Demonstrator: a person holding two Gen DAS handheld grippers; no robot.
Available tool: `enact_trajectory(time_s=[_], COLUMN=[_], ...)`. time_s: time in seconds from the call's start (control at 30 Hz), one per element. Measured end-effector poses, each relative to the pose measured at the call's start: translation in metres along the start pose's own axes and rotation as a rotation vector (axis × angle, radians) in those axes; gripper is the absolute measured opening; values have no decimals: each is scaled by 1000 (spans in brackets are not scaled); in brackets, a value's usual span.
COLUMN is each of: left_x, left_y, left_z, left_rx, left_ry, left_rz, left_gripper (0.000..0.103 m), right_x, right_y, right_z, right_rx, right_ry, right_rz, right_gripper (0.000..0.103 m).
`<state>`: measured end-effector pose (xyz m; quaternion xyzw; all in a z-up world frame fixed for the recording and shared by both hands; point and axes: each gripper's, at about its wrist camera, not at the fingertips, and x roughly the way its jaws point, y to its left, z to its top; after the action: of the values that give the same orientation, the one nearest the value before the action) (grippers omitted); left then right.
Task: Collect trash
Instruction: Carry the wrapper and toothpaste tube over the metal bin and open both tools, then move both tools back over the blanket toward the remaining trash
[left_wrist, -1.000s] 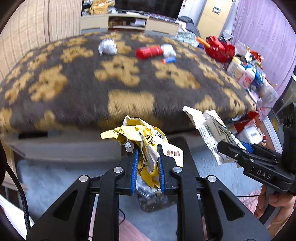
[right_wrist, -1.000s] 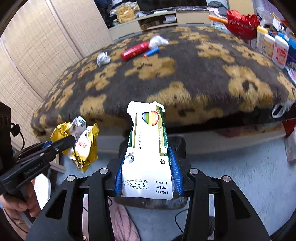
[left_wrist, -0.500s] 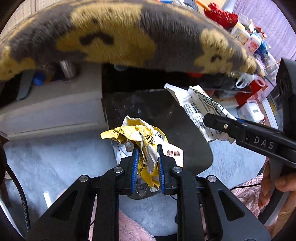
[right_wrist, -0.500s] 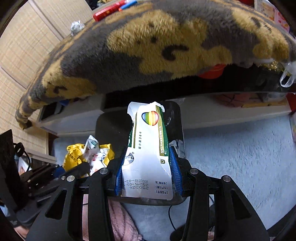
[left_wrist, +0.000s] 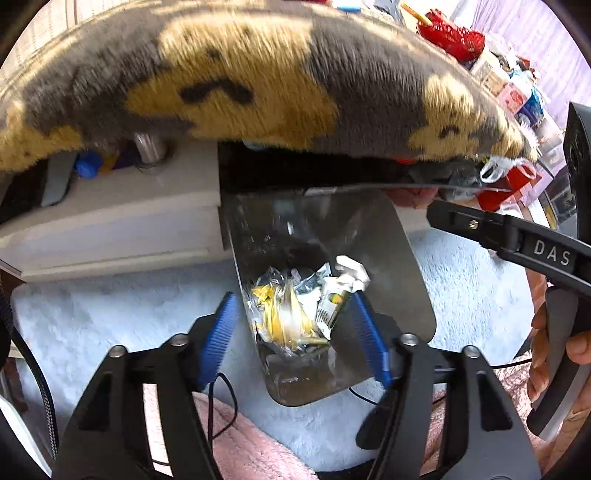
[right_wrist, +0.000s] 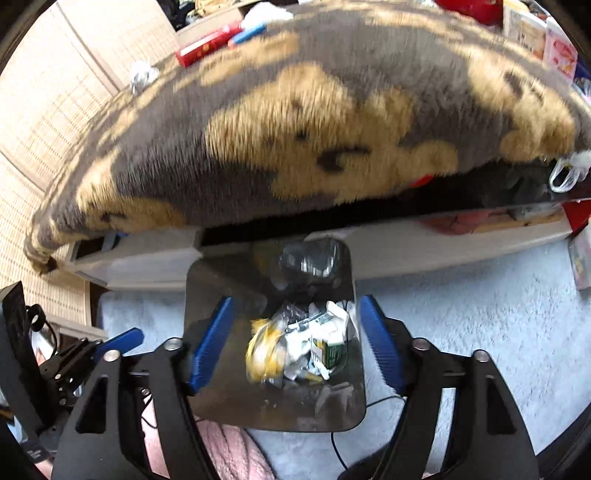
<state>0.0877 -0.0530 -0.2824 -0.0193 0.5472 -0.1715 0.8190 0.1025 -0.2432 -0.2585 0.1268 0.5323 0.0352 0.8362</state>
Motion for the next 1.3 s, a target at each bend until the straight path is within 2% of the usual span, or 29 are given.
enact_trajectory(time_s=[0.13, 0.27, 0.4, 0.57, 1.0, 1.07, 1.23, 1.3], left_x=[-18, -42, -63, -81, -80, -76, -64, -58], left_y=[2, 4, 11, 29, 71, 77, 88, 93], left_z=[14, 38, 66, 108, 208, 227, 259, 272], left_rx=[8, 13, 7, 4, -31, -37, -44, -44], left_ry=[-34, -84, -140, -206, -287, -298, -318, -327], left_rz=[7, 13, 26, 65, 127, 138, 161, 176], left_gripper=[79, 88, 91, 92, 91, 91, 91, 87], right_x=[-26, -51, -67, -67, -23, -15, 5, 13], right_y=[1, 3, 6, 16, 42, 43, 45, 44], right_z=[18, 46, 80, 120, 196, 203, 217, 220], right_rx=[12, 23, 30, 22, 9, 16, 40, 48], right_ry=[-71, -152, -217, -252, -241, -236, -213, -202], right_rz=[-9, -9, 3, 8, 3, 0, 5, 5], right_gripper=[83, 91, 92, 92, 92, 90, 64, 58])
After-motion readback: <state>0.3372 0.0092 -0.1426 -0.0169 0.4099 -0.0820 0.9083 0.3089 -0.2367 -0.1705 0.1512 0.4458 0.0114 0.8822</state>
